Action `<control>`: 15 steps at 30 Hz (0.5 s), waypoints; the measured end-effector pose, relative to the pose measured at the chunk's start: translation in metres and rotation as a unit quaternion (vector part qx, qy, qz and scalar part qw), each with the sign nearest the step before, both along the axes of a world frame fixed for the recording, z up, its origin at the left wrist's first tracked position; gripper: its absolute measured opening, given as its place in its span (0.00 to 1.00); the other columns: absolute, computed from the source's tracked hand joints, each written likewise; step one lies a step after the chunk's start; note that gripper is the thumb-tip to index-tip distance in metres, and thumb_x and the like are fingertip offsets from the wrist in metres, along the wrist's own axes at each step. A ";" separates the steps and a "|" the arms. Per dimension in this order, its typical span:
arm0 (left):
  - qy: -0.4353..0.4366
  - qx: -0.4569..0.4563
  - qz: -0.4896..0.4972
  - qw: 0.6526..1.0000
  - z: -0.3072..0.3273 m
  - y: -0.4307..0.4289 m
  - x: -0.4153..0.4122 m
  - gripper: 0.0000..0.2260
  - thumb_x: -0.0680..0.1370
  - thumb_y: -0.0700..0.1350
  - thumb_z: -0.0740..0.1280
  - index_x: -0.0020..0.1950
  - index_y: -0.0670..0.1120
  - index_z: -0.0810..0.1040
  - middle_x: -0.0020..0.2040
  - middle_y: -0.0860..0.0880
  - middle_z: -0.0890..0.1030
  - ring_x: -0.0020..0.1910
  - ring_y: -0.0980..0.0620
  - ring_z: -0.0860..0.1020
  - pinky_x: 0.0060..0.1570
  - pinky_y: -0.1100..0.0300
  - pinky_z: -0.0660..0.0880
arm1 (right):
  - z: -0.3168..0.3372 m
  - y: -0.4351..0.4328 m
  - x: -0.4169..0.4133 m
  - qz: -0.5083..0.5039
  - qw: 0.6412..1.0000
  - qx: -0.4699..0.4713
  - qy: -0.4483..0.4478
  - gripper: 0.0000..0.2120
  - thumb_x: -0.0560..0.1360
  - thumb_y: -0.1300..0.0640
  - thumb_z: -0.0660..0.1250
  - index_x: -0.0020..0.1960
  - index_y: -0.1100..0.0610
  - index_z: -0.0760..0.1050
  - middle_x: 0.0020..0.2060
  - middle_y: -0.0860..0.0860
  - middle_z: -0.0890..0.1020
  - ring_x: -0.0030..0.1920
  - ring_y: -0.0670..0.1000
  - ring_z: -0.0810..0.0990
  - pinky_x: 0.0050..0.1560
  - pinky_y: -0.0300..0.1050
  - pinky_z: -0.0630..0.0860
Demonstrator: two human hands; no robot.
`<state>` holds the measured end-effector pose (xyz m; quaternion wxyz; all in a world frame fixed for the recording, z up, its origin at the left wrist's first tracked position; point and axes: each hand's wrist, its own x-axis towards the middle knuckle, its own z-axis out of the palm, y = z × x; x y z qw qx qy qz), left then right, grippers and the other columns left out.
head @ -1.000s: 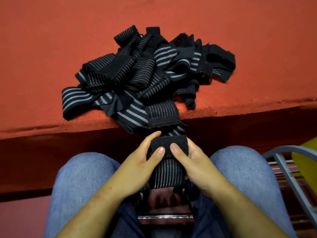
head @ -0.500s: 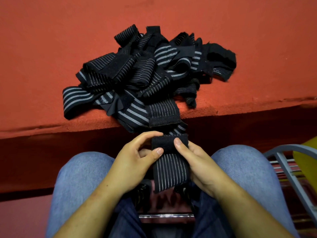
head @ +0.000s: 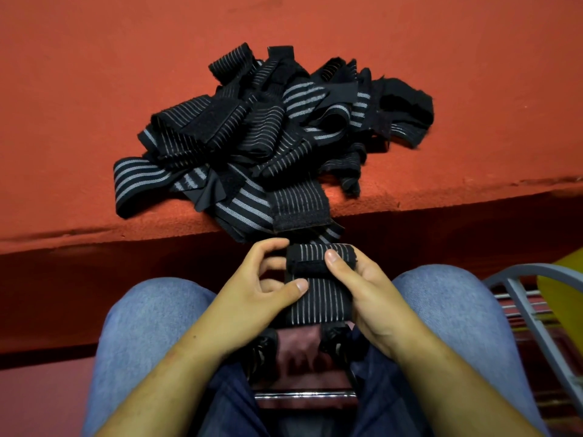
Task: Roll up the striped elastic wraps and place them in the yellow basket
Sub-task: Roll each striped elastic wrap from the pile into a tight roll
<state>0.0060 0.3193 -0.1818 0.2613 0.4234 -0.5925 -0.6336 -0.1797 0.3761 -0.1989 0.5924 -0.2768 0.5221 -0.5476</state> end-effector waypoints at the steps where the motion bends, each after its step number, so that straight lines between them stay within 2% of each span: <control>1: -0.016 0.012 -0.010 1.000 -0.003 0.000 0.001 0.31 0.70 0.52 0.79 0.70 0.58 0.71 0.52 0.48 0.84 0.43 0.50 0.84 0.48 0.54 0.81 | -0.001 0.000 0.000 -0.010 1.000 -0.003 0.004 0.18 0.79 0.46 0.71 0.63 0.57 0.79 0.58 0.59 0.85 0.63 0.62 0.83 0.69 0.66 0.76; 3: -0.027 0.040 -0.041 0.998 -0.008 0.000 0.001 0.32 0.69 0.55 0.78 0.71 0.61 0.70 0.48 0.40 0.83 0.44 0.44 0.86 0.50 0.48 0.82 | -0.002 0.000 -0.001 -0.023 1.000 -0.010 0.017 0.18 0.78 0.46 0.71 0.62 0.55 0.79 0.58 0.58 0.86 0.62 0.61 0.84 0.69 0.65 0.76; 5: -0.017 0.056 -0.070 0.996 -0.009 -0.001 0.002 0.30 0.75 0.50 0.78 0.72 0.61 0.69 0.44 0.36 0.83 0.42 0.41 0.85 0.46 0.49 0.82 | -0.002 -0.001 -0.002 -0.029 0.999 -0.019 0.031 0.17 0.77 0.47 0.70 0.63 0.54 0.79 0.58 0.57 0.86 0.62 0.60 0.84 0.69 0.66 0.76; 7: -0.020 0.048 -0.081 0.995 -0.007 -0.001 0.002 0.28 0.79 0.42 0.74 0.74 0.58 0.67 0.37 0.42 0.82 0.34 0.50 0.81 0.38 0.58 0.78 | -0.003 -0.001 -0.003 -0.029 0.998 -0.025 0.039 0.17 0.77 0.47 0.70 0.63 0.52 0.78 0.58 0.56 0.85 0.63 0.60 0.83 0.69 0.66 0.76; 9: -0.026 0.043 -0.097 0.994 -0.005 0.000 0.002 0.26 0.81 0.39 0.71 0.75 0.57 0.67 0.35 0.46 0.82 0.32 0.55 0.78 0.35 0.61 0.76 | -0.002 -0.001 -0.003 -0.029 0.998 -0.030 0.043 0.16 0.78 0.47 0.70 0.63 0.52 0.78 0.58 0.55 0.85 0.62 0.59 0.83 0.68 0.65 0.77; 15: -0.043 0.045 -0.140 0.988 -0.005 -0.001 0.004 0.22 0.83 0.41 0.68 0.74 0.57 0.69 0.35 0.49 0.82 0.31 0.54 0.76 0.31 0.63 0.73 | -0.001 -0.001 -0.003 -0.030 0.997 -0.047 0.053 0.14 0.79 0.47 0.71 0.62 0.51 0.78 0.56 0.53 0.86 0.59 0.54 0.84 0.66 0.60 0.79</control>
